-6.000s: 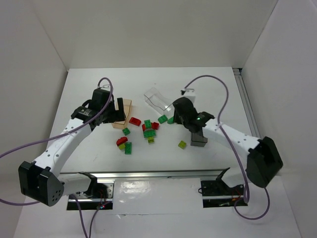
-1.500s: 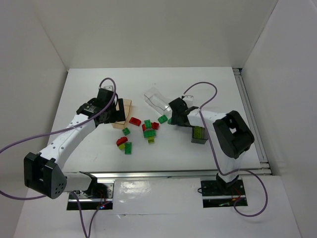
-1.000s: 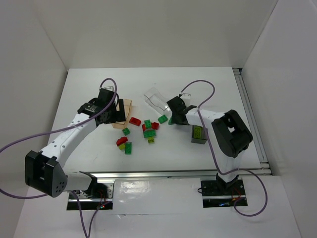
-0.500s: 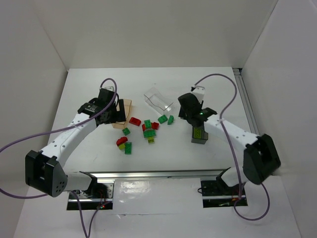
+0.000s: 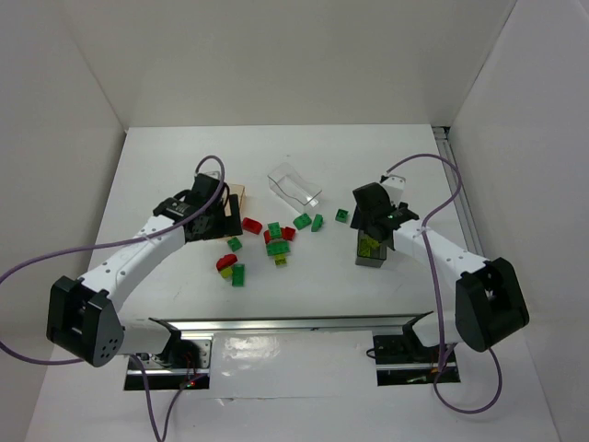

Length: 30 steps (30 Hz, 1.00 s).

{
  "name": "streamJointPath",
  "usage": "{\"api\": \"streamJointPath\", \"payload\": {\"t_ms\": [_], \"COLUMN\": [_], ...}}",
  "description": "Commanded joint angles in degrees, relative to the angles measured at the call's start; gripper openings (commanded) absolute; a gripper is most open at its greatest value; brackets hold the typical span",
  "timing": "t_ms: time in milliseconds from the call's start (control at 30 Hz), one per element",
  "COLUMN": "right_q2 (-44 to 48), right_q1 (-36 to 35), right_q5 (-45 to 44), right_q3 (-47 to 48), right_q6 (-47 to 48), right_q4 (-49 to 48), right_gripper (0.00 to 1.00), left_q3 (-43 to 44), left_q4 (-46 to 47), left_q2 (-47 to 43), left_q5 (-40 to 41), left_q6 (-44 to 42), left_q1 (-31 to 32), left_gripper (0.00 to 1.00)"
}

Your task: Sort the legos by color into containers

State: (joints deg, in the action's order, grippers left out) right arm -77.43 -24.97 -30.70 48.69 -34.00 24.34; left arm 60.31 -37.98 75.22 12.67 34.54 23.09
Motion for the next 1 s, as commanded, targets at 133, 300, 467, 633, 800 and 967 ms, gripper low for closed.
{"api": "streamJointPath", "payload": {"t_ms": [133,300,467,633,800,967], "right_q2": [2.01,3.16,1.5,0.88,0.88,0.88], "right_q1": [-3.67,-11.14,-14.66,-15.19,-15.19,-15.19], "right_q5": [-1.2,-2.43,-3.05,-3.05,-3.05,-3.58], "right_q3": [4.22,6.51,6.51,6.51,6.51,6.51], "right_q6": [-1.07,-1.68,-3.44,-3.44,-3.44,-3.44], "right_q4": [0.79,0.8,1.33,1.33,1.94,1.94], "right_gripper": [0.82,0.83,0.86,0.87,0.87,0.89], "left_q3": [-6.26,-8.89,-16.18,-19.62,-20.15,-21.29], "left_q4": [-2.27,-5.0,-0.54,4.31,6.07,7.48], "left_q2": [-4.56,-3.94,-8.68,-7.73,-6.05,-4.83], "left_q5": [5.69,7.37,2.29,0.78,1.4,1.4], "left_q6": [10.08,18.35,24.96,26.36,28.38,29.0], "left_q1": [0.11,0.11,0.11,0.64,0.64,1.78], "left_gripper": [0.94,0.92,0.92,0.92,0.84,0.76]}}
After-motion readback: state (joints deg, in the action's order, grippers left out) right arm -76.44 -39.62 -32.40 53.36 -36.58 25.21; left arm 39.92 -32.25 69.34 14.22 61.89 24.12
